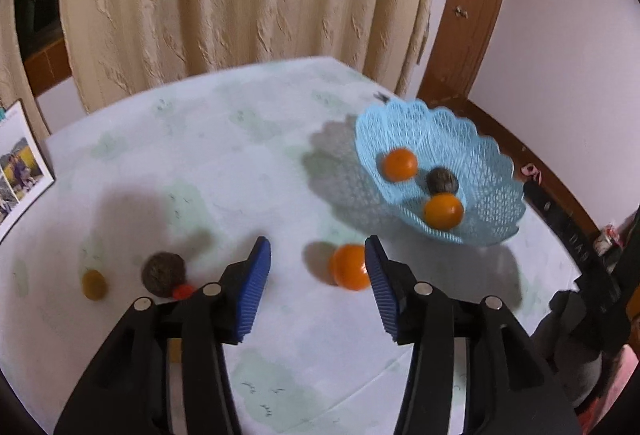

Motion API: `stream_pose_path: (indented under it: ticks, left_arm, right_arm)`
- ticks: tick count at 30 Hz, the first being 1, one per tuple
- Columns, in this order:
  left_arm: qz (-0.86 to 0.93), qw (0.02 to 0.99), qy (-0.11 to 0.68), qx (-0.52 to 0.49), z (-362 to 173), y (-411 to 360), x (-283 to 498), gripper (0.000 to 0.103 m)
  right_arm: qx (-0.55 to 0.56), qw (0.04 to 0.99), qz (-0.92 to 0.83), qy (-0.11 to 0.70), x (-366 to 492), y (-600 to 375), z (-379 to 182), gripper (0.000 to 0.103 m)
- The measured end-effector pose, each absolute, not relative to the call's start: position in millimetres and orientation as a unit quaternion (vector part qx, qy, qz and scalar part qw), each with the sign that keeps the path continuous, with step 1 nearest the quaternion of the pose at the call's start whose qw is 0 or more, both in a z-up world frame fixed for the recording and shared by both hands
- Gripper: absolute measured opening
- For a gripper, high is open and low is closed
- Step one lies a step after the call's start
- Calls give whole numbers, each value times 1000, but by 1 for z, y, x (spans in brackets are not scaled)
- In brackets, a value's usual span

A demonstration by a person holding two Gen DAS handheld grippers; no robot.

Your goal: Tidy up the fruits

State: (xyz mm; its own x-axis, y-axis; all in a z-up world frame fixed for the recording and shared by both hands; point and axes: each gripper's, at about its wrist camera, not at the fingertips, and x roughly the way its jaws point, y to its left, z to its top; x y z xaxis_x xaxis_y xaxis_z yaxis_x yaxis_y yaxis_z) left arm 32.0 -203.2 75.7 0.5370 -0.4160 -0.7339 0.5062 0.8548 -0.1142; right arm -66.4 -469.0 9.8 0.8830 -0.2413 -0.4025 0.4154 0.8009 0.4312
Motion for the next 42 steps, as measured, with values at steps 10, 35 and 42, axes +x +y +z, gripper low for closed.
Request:
stream_pose_path:
  ticks: [10, 35, 42]
  left_arm:
    - [-302, 848, 430, 69, 41, -236, 30, 50]
    - [-342, 831, 426, 107, 35, -266, -1, 22]
    - [-326, 839, 423, 101, 36, -266, 9, 66]
  right_arm:
    - [262, 934, -170, 171, -64, -468, 9, 59]
    - [265, 934, -166, 171, -63, -468, 9, 59]
    - [266, 934, -166, 172, -63, -468, 10, 59]
